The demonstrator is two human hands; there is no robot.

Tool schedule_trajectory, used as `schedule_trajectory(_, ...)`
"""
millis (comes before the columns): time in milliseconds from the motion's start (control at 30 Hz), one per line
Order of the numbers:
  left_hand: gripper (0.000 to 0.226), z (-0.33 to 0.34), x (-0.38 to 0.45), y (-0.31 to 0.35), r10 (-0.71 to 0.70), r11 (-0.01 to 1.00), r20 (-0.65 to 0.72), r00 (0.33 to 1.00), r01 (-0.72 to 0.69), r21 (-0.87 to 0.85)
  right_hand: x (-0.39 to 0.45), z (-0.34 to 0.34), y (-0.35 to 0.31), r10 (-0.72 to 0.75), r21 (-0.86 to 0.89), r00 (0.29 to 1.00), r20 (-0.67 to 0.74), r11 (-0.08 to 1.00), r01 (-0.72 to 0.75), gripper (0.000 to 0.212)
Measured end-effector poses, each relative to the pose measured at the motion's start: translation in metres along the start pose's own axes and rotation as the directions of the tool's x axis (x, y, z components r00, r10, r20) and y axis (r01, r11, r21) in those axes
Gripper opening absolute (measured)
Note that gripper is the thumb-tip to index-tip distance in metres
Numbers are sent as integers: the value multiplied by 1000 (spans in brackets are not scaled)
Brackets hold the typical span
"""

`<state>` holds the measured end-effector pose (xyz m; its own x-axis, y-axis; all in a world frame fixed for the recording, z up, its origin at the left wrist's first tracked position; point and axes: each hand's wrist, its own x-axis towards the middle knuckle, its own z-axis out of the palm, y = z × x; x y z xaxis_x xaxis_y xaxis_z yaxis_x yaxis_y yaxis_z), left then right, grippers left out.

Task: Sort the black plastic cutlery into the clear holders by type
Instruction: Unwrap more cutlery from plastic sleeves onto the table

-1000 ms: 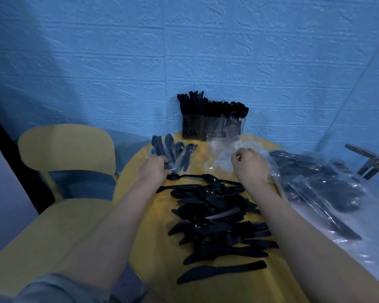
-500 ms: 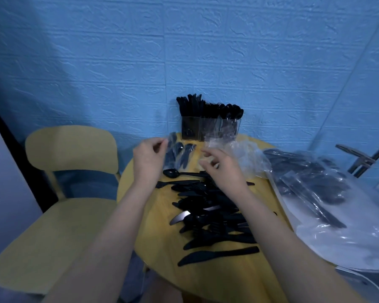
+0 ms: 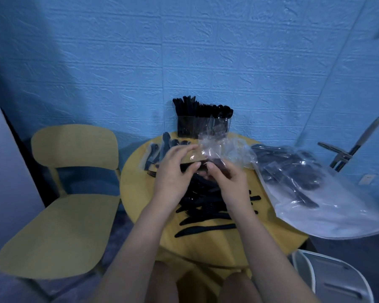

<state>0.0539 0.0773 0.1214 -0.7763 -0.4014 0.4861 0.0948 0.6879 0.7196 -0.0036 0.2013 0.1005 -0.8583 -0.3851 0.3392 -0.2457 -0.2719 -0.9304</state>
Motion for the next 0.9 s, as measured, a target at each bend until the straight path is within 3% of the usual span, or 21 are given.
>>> schedule_trajectory(100,31,-2,-12,2,-35,992,110,993,21,127,-15,-9,2,53,26,999,12,998,-54,15)
schedule_trajectory(200,8,-3,-20,5,-115,993,155,981,110,43,-28,-14,8,90,34,995,-54,996,-88,25)
schedule_trajectory(333,17,-3,-35,3,-162,982,167,973,175,-67,-43,-16,13,-65,-252,993,-97,967,39,36)
schedule_trajectory(433,18,-3,-44,-1,-185,966,224,957,219,-139,-48,-21,11,-189,-480,982,1,861,167,33)
schedule_trajectory(600,12,-4,-54,-8,-230,918,360,904,324,-230,-52,-29,15,-89,-550,990,110,824,135,37)
schedule_trajectory(767,6,1,-60,-13,-274,890,349,896,374,-260,-56,-27,22,-127,-642,974,187,735,220,36)
schedule_trajectory(900,5,1,-60,-16,-281,865,365,887,399,-305,-55,-31,23,-194,-746,947,255,584,321,39)
